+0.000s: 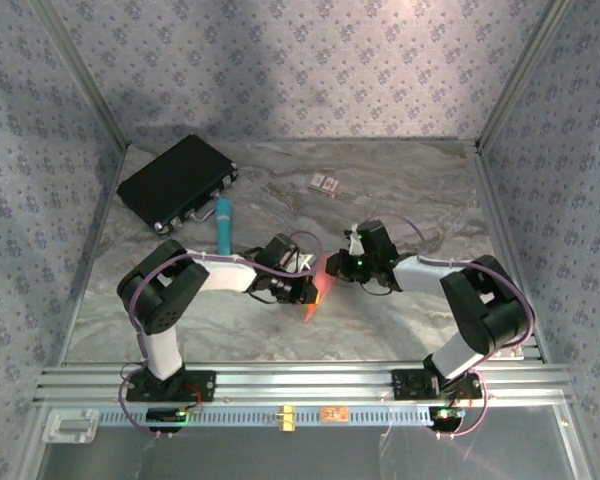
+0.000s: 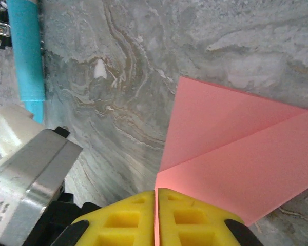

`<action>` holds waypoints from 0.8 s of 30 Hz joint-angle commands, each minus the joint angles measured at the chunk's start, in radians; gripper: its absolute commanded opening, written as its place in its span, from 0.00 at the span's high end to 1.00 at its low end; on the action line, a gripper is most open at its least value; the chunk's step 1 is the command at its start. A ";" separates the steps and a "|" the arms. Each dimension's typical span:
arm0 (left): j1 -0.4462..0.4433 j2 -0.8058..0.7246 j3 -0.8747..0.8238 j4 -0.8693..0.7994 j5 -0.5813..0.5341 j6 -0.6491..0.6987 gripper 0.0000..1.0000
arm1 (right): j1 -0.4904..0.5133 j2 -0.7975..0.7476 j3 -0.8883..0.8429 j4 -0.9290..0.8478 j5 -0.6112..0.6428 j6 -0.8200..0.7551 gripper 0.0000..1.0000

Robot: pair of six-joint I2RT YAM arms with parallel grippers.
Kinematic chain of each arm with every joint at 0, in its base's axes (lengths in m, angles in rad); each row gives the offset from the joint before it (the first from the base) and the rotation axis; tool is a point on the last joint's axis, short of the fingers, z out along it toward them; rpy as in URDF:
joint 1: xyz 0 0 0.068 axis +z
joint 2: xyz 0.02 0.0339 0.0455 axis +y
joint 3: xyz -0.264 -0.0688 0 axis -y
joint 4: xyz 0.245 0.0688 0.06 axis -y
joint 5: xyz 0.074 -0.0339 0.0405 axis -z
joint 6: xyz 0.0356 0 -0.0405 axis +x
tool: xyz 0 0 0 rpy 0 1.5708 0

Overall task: Fold a paper plane with a square sheet of paper (pick it up from the middle)
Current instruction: Fold the wing for the fifth time at the center of the table.

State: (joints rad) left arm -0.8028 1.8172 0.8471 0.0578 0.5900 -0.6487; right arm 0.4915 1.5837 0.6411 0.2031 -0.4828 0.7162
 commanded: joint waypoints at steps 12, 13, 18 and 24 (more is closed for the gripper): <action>0.006 -0.022 -0.030 -0.072 -0.015 0.006 0.99 | -0.046 0.129 0.008 -0.041 0.034 -0.036 0.92; 0.005 -0.029 -0.032 -0.071 -0.012 0.006 0.98 | -0.050 0.130 0.007 -0.033 0.026 -0.035 0.92; 0.004 -0.063 -0.039 -0.066 -0.033 -0.004 0.96 | -0.055 0.144 0.015 -0.016 -0.003 -0.050 0.92; 0.001 -0.123 -0.059 -0.060 -0.058 -0.015 0.94 | -0.056 0.140 0.031 -0.012 -0.040 -0.068 0.91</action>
State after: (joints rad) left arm -0.7986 1.7473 0.7956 0.0250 0.5526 -0.6575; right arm 0.4473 1.6962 0.6579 0.2176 -0.5507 0.6868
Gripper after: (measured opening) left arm 0.057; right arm 0.089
